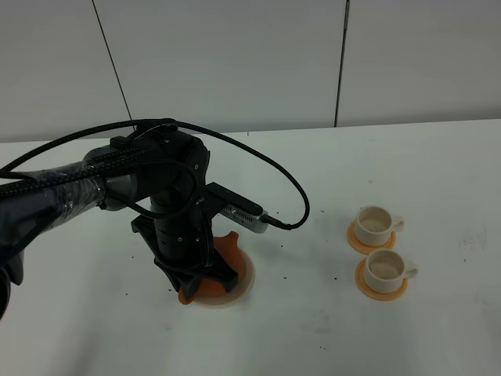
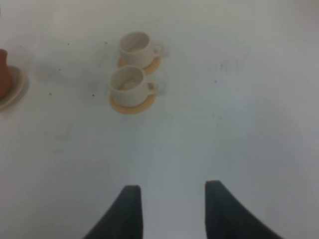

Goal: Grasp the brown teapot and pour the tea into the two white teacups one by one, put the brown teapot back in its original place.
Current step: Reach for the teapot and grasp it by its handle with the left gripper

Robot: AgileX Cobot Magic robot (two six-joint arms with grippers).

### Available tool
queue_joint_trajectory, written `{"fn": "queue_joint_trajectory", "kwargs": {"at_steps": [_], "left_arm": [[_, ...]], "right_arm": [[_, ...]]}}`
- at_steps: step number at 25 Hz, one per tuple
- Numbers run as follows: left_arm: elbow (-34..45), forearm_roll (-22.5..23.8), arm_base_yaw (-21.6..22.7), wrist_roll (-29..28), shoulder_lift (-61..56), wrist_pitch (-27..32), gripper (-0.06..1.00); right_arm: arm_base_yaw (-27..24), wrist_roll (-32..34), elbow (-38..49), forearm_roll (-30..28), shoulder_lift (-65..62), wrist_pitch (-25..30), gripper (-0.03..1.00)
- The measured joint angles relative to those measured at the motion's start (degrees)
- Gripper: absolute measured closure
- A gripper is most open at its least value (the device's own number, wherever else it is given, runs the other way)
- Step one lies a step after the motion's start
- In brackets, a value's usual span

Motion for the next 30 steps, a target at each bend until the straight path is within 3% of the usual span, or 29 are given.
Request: {"fn": "queue_joint_trajectory", "kwargs": {"at_steps": [30], "left_arm": [[0.0,0.2,0.0,3.6,-1.7,-4.1,0.78]], "right_arm": [[0.0,0.0,0.0,0.0,0.0,0.0,0.67]]}}
